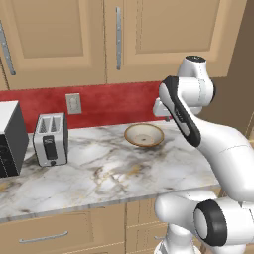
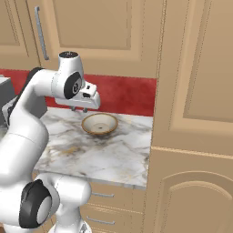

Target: Pick the spray and spray from the cabinet and place them on the counter.

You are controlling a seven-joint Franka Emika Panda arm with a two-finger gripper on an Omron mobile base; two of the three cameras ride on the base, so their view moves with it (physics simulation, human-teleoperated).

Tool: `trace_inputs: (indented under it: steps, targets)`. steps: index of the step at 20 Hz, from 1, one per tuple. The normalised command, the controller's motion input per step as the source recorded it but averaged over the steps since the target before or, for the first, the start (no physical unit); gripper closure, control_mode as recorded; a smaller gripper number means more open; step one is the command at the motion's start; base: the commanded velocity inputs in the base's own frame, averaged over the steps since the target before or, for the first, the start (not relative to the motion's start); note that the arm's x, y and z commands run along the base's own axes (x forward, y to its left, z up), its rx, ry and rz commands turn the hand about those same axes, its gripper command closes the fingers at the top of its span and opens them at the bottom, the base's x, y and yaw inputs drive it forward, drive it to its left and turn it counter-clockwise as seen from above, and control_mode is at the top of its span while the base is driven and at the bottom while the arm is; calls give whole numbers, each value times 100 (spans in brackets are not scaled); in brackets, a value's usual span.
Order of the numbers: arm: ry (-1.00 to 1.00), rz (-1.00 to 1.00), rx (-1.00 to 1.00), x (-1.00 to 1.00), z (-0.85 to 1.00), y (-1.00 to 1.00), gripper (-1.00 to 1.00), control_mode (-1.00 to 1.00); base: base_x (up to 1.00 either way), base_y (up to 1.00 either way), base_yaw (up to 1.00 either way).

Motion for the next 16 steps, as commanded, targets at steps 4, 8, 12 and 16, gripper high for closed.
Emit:
trace_inputs:
  steps: [4, 8, 12, 16]
  targets:
    - [-1, 0, 0, -20, 0, 0, -100, -100, 0, 0, 0]
    - [-7, 0, 0, -47, 0, 0, -100, -100, 0, 0, 0]
    - [-4, 1, 0, -40, 1, 13, -100, -100, 0, 0, 0]
    - [-6, 0, -2, -28, 18, 17, -100, -100, 0, 0, 0]
